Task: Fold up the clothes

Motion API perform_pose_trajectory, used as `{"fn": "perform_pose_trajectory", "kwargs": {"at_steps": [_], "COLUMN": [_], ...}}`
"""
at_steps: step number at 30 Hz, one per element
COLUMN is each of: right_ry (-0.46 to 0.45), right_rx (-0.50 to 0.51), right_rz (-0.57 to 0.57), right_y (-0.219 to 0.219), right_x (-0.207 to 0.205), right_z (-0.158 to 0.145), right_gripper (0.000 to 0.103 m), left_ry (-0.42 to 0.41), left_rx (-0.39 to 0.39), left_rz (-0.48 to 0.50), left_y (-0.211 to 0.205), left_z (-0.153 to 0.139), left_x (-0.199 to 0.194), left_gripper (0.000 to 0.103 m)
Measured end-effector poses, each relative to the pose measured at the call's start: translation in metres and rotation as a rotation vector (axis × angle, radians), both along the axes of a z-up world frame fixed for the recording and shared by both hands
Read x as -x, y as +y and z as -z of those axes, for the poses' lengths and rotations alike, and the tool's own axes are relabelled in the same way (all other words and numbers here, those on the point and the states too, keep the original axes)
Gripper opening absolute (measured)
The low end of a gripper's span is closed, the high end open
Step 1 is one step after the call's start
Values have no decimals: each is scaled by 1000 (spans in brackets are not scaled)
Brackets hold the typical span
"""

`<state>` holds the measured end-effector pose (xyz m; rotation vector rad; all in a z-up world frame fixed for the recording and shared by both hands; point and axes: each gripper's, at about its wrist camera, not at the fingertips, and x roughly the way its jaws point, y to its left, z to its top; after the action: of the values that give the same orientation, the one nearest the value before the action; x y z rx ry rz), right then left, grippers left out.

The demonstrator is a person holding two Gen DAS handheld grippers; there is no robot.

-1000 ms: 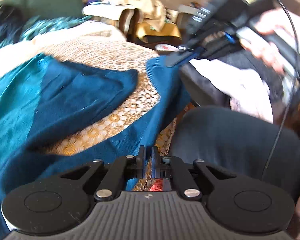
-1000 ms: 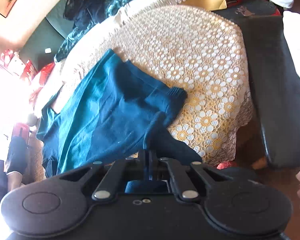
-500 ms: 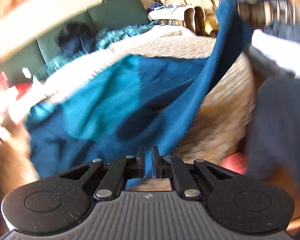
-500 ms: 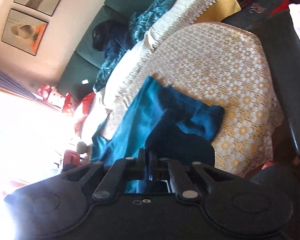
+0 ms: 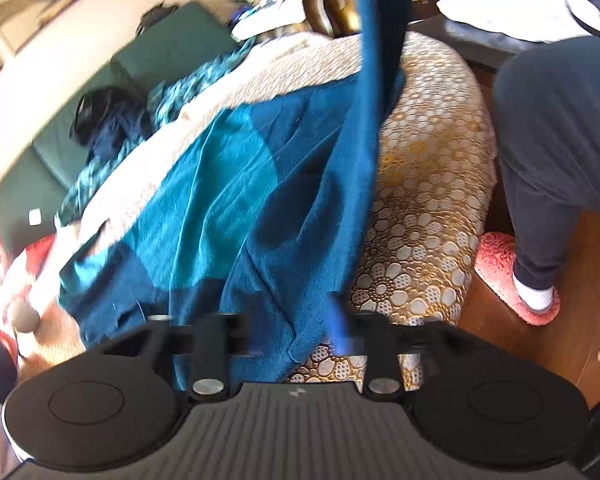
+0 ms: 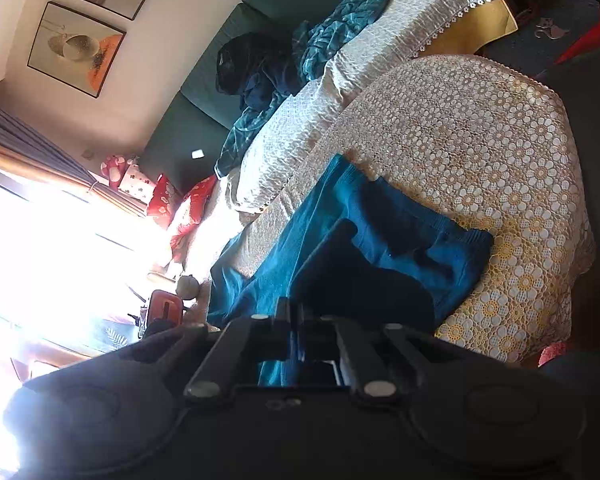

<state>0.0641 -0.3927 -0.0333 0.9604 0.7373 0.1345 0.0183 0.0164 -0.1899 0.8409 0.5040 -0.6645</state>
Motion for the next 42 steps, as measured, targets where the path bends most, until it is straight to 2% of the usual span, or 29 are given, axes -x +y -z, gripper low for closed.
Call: {"fn": "perform_pose_trajectory", "kwargs": {"at_steps": [1, 3, 6, 9, 11, 12, 13, 14, 15, 16, 18, 19, 22, 27, 34, 42], "right_ry": [2, 2, 2, 0, -4, -7, -8, -9, -11, -13, -15, -15, -24, -15, 72, 142], "right_rx": [6, 8, 6, 3, 2, -3, -5, -6, -6, -10, -21, -30, -32, -28, -33, -87], "right_rz": [0, -2, -6, -7, -8, -8, -10, -12, -13, -17, -24, -28, -42, -43, -59, -44], "right_y": [0, 0, 2, 3, 2, 2, 1, 1, 1, 1, 1, 1, 2, -3, 0, 8], "right_x": [0, 0, 0, 0, 0, 0, 1, 1, 1, 1, 2, 3, 8, 22, 52, 90], "right_z": [-1, -2, -3, -4, -6, -7, -8, -9, -10, -10, -11, -12, -17, -20, -1, 20], "right_gripper": [103, 103, 103, 103, 103, 103, 103, 103, 103, 103, 103, 103, 103, 103, 103, 103], "left_ry": [-15, -43, -11, 39, 41, 33, 39, 50, 61, 70, 96, 120, 152, 131, 130, 215], "left_rx": [-20, -63, -108, -97, -108, -119, -131, -125, -116, -132, -150, -139, -119, -120, -127, -132], "left_rz": [19, 55, 80, 66, 61, 61, 70, 68, 64, 52, 36, 38, 53, 110, 168, 237], "left_y": [0, -1, -8, -11, -14, -15, -16, -16, -16, -17, -17, -16, -13, -6, 16, 30], "left_z": [3, 9, 16, 19, 21, 23, 24, 24, 23, 25, 27, 26, 19, 10, -1, -2], "left_x": [2, 7, -2, -17, -25, -28, -31, -34, -36, -40, -46, -48, -46, -27, 2, 32], "left_gripper": [89, 89, 89, 89, 86, 81, 71, 70, 55, 29, 21, 14, 6, 4, 4, 4]}}
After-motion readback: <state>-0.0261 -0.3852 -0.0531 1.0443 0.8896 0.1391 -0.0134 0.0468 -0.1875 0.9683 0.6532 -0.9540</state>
